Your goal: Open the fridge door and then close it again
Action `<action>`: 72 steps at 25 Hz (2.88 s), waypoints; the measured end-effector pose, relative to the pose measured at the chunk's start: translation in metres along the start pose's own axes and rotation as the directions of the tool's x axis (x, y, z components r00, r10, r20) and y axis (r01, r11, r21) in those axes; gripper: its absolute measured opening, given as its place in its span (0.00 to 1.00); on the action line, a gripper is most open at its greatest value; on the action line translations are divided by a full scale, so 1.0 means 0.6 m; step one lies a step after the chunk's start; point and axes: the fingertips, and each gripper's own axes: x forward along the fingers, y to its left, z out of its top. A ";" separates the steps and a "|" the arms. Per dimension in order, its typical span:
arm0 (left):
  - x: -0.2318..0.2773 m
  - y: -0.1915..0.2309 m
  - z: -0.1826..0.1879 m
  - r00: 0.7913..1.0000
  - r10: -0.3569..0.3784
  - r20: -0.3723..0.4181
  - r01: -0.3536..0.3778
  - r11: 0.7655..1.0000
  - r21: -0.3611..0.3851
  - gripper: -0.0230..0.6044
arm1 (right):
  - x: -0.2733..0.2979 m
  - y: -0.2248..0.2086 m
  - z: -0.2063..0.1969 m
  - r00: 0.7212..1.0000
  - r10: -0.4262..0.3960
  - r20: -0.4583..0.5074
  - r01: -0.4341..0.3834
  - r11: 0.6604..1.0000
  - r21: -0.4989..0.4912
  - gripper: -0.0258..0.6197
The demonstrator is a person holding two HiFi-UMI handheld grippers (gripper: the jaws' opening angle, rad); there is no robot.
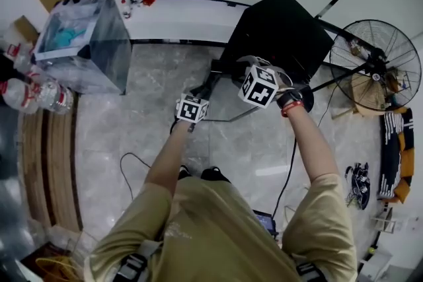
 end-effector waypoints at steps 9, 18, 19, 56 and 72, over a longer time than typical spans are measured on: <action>-0.035 -0.033 -0.037 0.993 0.103 -0.050 -0.104 0.994 -0.022 0.27 | -0.022 0.046 -0.003 0.998 0.020 0.067 -0.014 0.997 -0.080 0.38; -0.050 -0.060 -0.061 0.984 0.177 -0.023 -0.178 0.983 -0.044 0.27 | -0.041 0.081 -0.013 0.993 0.001 0.119 0.018 0.988 -0.154 0.39; -0.052 -0.065 -0.065 0.983 0.181 -0.022 -0.182 0.982 -0.048 0.27 | -0.044 0.084 -0.014 0.992 0.001 0.123 0.019 0.987 -0.162 0.39; -0.136 -0.237 -0.182 0.953 0.303 -0.015 -0.302 0.941 -0.155 0.25 | -0.123 0.239 -0.057 0.976 -0.023 0.218 0.098 0.937 -0.337 0.44; -0.203 -0.270 -0.158 0.949 0.303 0.089 -0.286 0.944 -0.167 0.25 | -0.173 0.252 -0.058 0.948 -0.046 0.316 0.128 0.962 -0.243 0.45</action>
